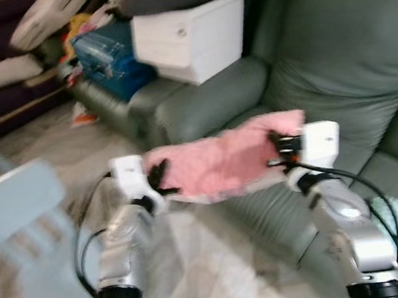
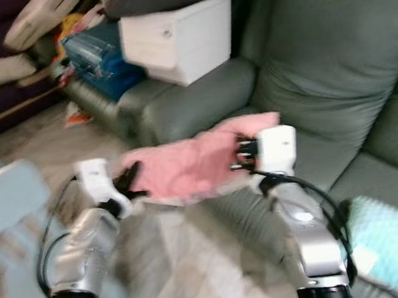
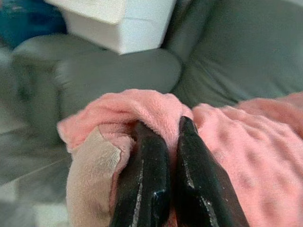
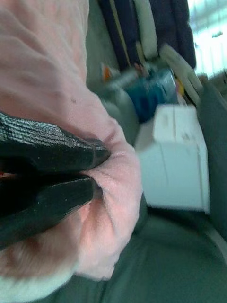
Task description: Move the pillow to the sofa
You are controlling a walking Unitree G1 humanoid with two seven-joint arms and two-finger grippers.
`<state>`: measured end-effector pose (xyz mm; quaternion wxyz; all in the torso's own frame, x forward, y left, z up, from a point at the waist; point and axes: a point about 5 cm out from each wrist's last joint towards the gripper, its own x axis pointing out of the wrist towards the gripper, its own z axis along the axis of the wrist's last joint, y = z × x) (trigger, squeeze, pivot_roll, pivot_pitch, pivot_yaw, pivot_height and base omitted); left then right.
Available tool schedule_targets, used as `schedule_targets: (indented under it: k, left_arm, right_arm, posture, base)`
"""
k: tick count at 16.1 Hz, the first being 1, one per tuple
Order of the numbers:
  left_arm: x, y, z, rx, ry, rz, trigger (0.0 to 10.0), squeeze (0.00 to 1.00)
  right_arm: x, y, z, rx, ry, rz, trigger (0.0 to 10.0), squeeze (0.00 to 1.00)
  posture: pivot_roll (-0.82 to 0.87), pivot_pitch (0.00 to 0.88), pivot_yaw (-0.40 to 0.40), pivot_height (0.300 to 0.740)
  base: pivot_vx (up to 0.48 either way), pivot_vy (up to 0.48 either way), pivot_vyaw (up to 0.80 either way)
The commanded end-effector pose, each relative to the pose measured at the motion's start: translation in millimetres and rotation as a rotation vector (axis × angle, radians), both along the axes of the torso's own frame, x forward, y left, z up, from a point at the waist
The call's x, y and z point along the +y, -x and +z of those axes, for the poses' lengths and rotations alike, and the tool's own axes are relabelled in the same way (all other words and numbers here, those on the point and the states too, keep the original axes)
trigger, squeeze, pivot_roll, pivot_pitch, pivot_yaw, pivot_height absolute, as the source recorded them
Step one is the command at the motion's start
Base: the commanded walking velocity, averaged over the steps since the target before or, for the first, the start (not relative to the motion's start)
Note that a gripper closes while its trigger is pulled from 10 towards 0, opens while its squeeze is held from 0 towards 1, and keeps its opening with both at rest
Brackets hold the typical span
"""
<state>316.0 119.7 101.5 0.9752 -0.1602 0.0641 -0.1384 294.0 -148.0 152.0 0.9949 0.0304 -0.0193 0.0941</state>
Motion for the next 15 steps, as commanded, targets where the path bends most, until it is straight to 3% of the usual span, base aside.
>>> schedule_targets:
  k: [1, 4, 9, 15]
  left_arm:
    - [11.9, -3.4, 10.6, -0.042, -0.012, 0.027, 10.0, 0.0]
    - [12.0, -3.3, 8.7, -0.024, -0.016, 0.034, 10.0, 0.0]
    - [12.6, -4.0, 5.7, 0.0, -0.017, 0.044, 10.0, 0.0]
    - [10.2, -3.9, 4.9, 0.013, -0.012, 0.038, 10.0, 0.0]
  right_arm:
    - [14.2, -0.8, 11.4, -0.047, -0.02, 0.047, 10.0, 0.0]
    - [14.2, -0.6, 11.1, -0.045, -0.023, 0.046, 10.0, 0.0]
    - [14.0, 0.2, 10.8, -0.043, -0.026, 0.044, 10.0, 0.0]
    - [13.5, -0.1, 11.0, -0.042, -0.024, 0.045, 10.0, 0.0]
  posture:
    - [-0.24, 0.0, 0.073, 0.74]
    - [-0.24, 0.0, 0.074, 0.74]
    - [-0.24, 0.0, 0.074, 0.74]
    - [-0.24, 0.0, 0.072, 0.74]
  base:
    - [0.428, 0.0, -0.59]
    - [0.376, 0.0, -0.54]
    - [0.0, 0.0, 0.0]
    - [0.0, 0.453, 0.0]
